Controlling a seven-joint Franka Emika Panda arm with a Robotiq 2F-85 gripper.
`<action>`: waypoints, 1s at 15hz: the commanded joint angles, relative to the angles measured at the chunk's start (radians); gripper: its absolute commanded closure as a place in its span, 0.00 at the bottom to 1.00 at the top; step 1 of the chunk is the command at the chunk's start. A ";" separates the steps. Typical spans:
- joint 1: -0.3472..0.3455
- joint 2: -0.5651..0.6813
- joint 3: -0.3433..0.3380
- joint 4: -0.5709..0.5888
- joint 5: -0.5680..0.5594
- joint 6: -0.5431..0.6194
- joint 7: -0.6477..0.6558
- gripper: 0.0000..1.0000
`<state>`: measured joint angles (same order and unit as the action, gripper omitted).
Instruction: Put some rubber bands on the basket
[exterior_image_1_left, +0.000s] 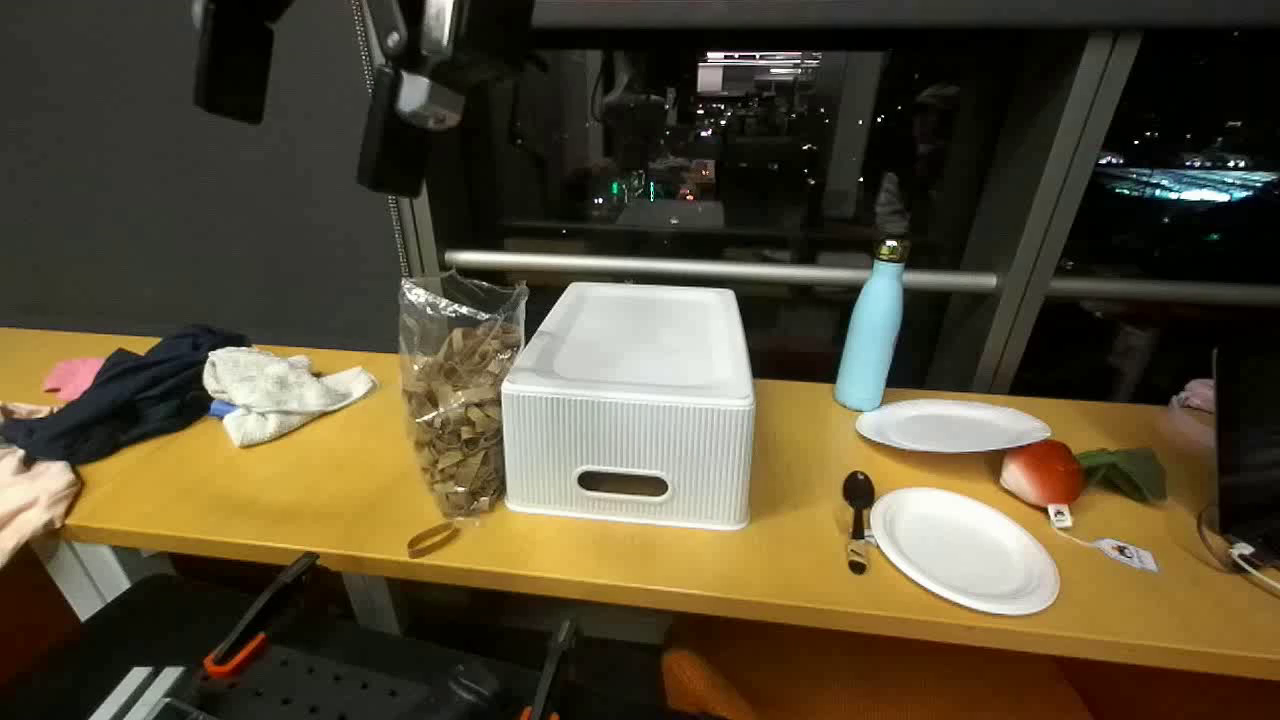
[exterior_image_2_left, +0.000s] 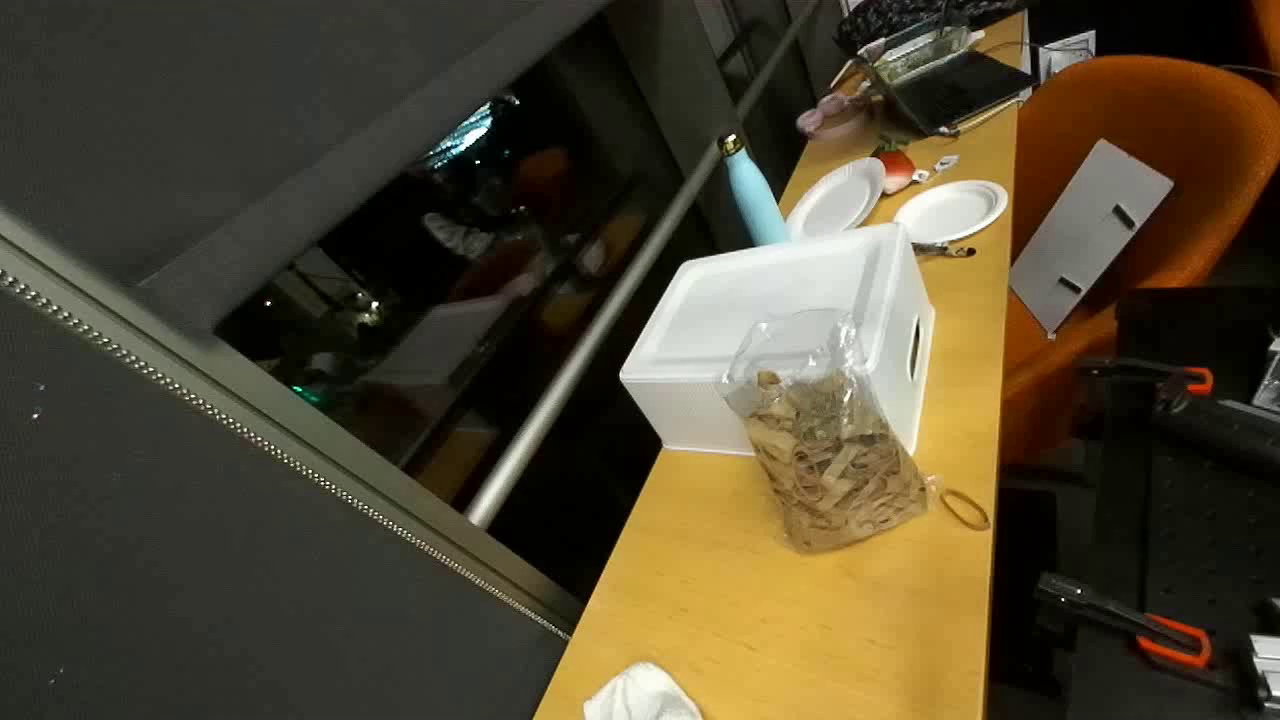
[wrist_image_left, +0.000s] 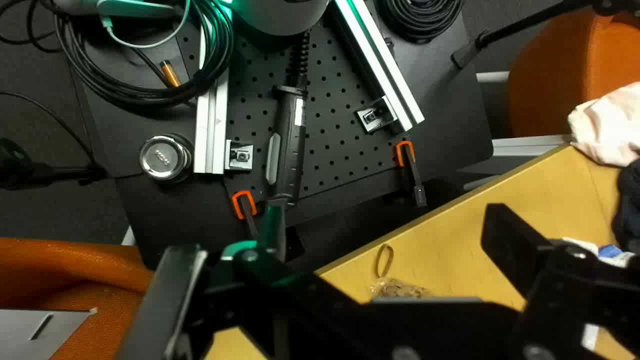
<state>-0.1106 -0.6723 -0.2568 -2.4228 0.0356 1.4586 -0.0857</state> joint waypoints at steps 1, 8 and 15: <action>-0.025 0.005 0.019 0.003 0.009 -0.001 -0.013 0.00; -0.017 0.035 0.017 0.022 0.007 0.002 -0.023 0.00; 0.006 0.267 0.037 0.113 -0.023 0.104 -0.092 0.00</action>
<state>-0.1090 -0.5476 -0.2277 -2.3972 0.0263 1.5265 -0.1361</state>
